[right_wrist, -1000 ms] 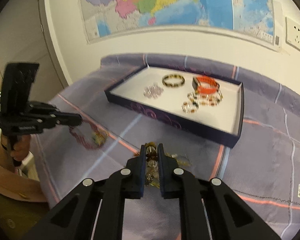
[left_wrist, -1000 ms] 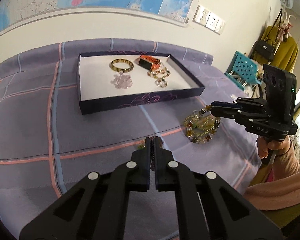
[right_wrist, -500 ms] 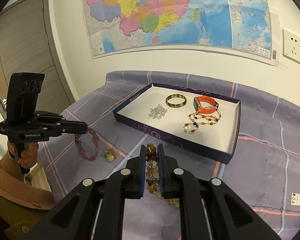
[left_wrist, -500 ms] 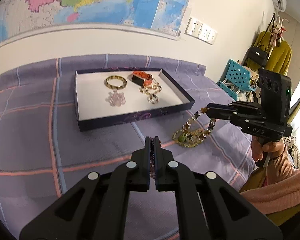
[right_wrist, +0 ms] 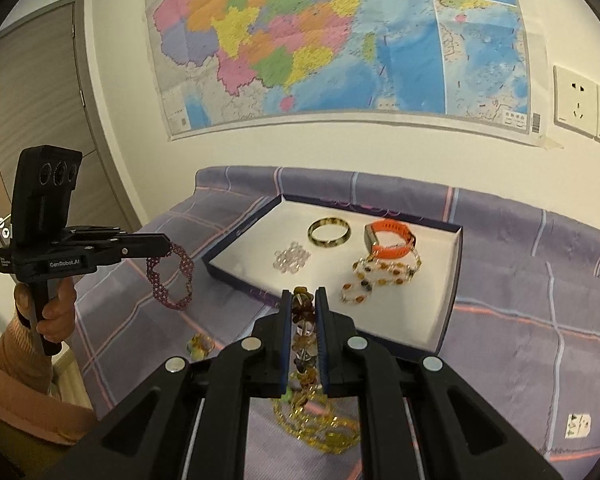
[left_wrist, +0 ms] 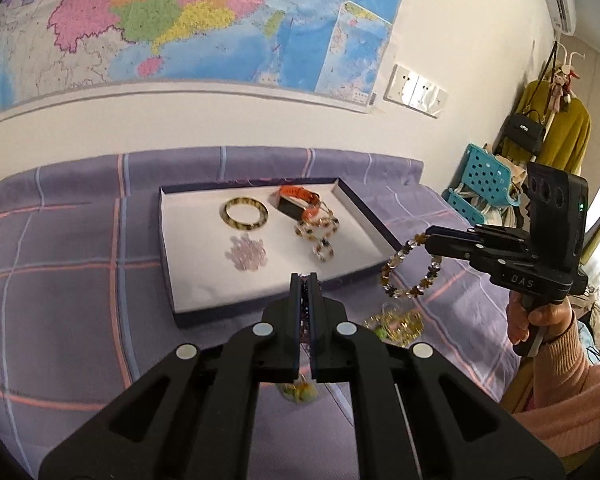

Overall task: Organize jewelry
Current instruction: 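Carry the purple bracelet with the left tool while the right tool carries the amber necklace to the box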

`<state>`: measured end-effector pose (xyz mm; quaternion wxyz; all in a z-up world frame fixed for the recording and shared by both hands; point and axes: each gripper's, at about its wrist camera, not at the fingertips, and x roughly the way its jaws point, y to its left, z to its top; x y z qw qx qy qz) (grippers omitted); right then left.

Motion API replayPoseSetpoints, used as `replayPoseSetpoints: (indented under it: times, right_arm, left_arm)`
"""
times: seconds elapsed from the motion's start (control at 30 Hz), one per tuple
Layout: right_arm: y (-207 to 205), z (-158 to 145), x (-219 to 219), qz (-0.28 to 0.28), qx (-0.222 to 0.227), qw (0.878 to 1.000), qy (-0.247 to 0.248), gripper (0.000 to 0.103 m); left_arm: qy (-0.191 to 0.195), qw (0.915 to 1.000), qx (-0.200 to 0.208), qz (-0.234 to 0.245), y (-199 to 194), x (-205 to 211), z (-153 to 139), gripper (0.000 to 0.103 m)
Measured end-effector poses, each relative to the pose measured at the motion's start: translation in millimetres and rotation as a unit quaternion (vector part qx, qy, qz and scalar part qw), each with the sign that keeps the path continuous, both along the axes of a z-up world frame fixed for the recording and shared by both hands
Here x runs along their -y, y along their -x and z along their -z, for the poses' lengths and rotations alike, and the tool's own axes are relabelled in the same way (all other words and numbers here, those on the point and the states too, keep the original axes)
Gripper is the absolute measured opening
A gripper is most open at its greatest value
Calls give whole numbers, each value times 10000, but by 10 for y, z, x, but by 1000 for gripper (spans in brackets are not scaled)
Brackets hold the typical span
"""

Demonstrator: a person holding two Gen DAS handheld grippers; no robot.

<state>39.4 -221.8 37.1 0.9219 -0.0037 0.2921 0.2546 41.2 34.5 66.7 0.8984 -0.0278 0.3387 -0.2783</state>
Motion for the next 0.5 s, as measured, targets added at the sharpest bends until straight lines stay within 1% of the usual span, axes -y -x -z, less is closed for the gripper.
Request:
replayPoseSetpoints:
  times: [0.27,0.5]
  right_arm:
    - [-222,-129,13,12,86,9999,-77,10]
    - [-470,-93,14,97,-21,9996,-260,10]
  left_arm:
    - [-51,9998,153,-98,-215,61,-94,3]
    - [-21,9997,7,-230,-500,86,-21,3]
